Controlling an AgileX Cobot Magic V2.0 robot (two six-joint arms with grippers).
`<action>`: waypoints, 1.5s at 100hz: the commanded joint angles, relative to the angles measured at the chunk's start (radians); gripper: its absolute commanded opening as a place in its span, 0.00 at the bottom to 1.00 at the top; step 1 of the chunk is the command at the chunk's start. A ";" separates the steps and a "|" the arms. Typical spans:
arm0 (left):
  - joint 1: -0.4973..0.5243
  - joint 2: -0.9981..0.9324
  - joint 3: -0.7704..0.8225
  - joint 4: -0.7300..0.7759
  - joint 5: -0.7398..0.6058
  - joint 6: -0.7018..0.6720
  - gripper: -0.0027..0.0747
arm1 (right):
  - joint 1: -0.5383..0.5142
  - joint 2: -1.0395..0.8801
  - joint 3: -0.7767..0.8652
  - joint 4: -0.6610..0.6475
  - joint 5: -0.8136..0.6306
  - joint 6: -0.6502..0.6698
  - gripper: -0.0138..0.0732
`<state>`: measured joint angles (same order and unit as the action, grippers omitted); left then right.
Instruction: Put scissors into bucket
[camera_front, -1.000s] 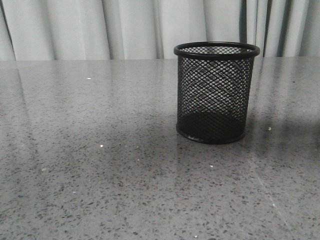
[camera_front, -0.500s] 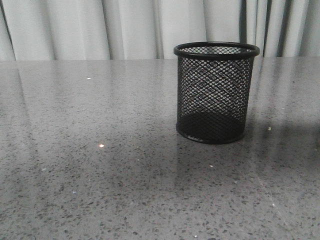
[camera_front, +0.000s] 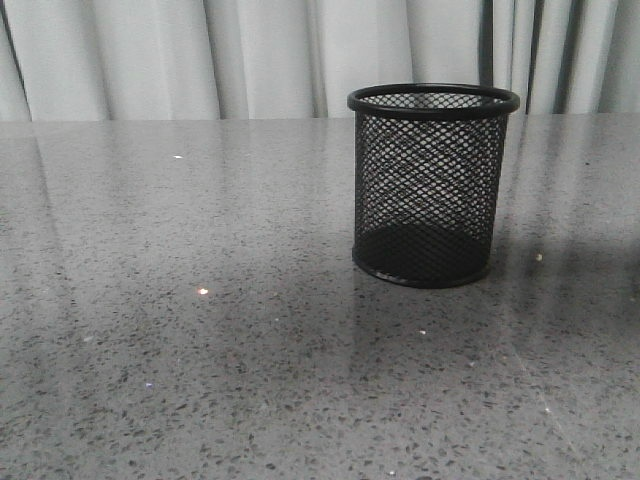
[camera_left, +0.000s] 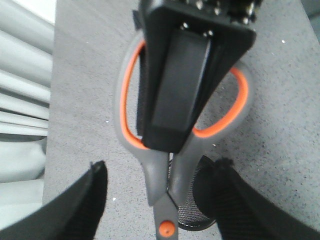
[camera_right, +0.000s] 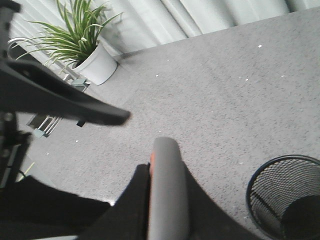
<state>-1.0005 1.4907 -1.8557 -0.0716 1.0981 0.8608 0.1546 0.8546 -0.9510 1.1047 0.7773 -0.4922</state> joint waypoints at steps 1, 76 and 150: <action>-0.004 -0.055 -0.044 0.024 -0.065 -0.092 0.64 | -0.002 -0.002 -0.033 0.027 -0.049 -0.016 0.07; -0.004 -0.387 -0.051 0.607 -0.003 -0.821 0.60 | -0.002 0.268 -0.497 -0.567 0.326 0.117 0.11; -0.004 -0.399 -0.051 0.670 -0.012 -0.821 0.60 | 0.122 0.470 -0.529 -0.724 0.326 0.123 0.11</action>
<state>-1.0005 1.0950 -1.8852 0.5774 1.1590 0.0542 0.2743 1.3285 -1.4460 0.3753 1.1621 -0.3671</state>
